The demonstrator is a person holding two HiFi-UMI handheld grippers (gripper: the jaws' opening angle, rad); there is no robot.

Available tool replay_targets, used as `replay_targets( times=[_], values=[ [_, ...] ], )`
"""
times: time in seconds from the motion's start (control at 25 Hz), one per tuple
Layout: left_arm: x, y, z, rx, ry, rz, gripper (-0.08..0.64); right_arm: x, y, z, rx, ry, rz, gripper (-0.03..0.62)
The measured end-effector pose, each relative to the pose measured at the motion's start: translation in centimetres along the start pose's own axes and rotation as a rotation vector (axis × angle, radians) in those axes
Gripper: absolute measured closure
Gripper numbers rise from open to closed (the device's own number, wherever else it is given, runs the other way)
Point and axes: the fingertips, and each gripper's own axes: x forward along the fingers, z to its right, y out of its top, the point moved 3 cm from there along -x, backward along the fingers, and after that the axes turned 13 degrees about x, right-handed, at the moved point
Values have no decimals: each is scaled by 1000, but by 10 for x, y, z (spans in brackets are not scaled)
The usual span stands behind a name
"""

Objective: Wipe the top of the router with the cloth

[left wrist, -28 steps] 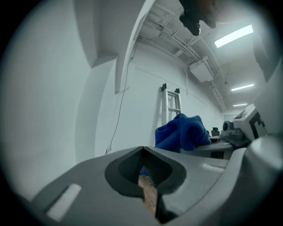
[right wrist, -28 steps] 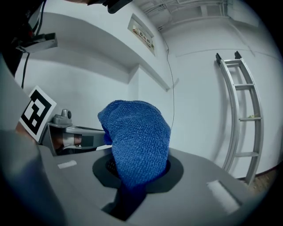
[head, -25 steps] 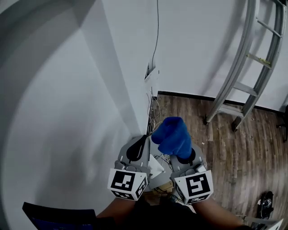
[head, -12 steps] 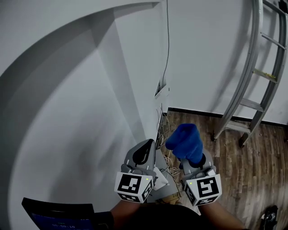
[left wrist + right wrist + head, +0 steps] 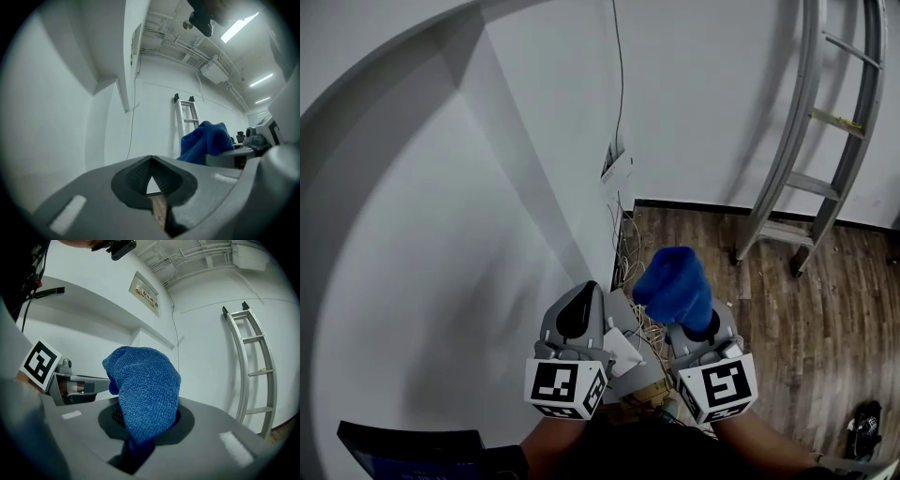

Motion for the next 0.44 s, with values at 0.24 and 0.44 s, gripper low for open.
replay_targets(
  times=[0.24,0.44],
  values=[
    [-16,-4,23,10,25,-5,559,-20,-6,10,19,-12,1,495],
    [-26,-4,51,5,37,-24,560,-40,-8,18,14,0,31,495]
  ],
)
